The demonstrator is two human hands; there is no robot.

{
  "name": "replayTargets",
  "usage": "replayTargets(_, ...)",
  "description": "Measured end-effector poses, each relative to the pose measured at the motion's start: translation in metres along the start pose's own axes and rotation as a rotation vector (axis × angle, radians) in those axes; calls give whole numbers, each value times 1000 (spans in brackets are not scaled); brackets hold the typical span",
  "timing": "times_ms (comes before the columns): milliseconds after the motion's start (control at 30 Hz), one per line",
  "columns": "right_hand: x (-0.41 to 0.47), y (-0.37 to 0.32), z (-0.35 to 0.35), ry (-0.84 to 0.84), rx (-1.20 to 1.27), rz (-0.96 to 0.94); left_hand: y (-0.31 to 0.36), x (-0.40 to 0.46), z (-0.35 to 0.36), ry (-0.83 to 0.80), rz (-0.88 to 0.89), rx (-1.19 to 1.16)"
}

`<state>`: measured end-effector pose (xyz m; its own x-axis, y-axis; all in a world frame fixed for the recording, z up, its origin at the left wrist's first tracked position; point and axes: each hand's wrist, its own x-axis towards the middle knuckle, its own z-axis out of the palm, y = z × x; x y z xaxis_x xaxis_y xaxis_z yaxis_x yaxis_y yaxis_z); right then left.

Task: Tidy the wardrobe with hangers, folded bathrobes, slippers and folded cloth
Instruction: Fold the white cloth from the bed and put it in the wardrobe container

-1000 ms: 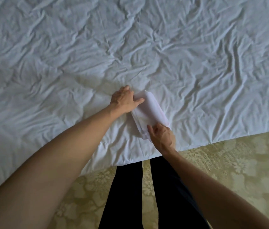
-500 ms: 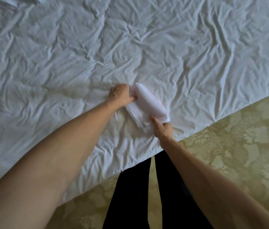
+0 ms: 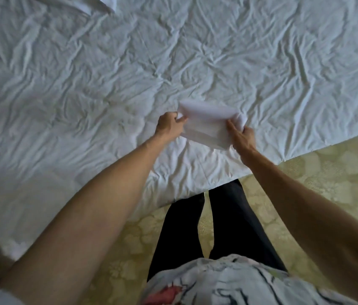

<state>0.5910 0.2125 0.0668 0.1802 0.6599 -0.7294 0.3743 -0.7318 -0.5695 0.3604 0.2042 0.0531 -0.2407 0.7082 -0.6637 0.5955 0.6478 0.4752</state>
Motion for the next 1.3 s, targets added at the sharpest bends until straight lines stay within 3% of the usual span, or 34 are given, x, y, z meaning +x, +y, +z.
replayTargets(367,-94,-141,1,-408,-342,-462,-22,-158,-98,449,-170,-418)
replayTargets(667,-203,-159,79,-882,-813,-741,-83,-340,-48,920,-432,-768)
replayTargets(1033,-417,-11,173,-1439,-1289,-964,-137,-552,114,1498,-884,-1252)
replayTargets(1300,-591,152,188,-1776,-1483,-1117,-165,-694,227,1753,-1162,-1339)
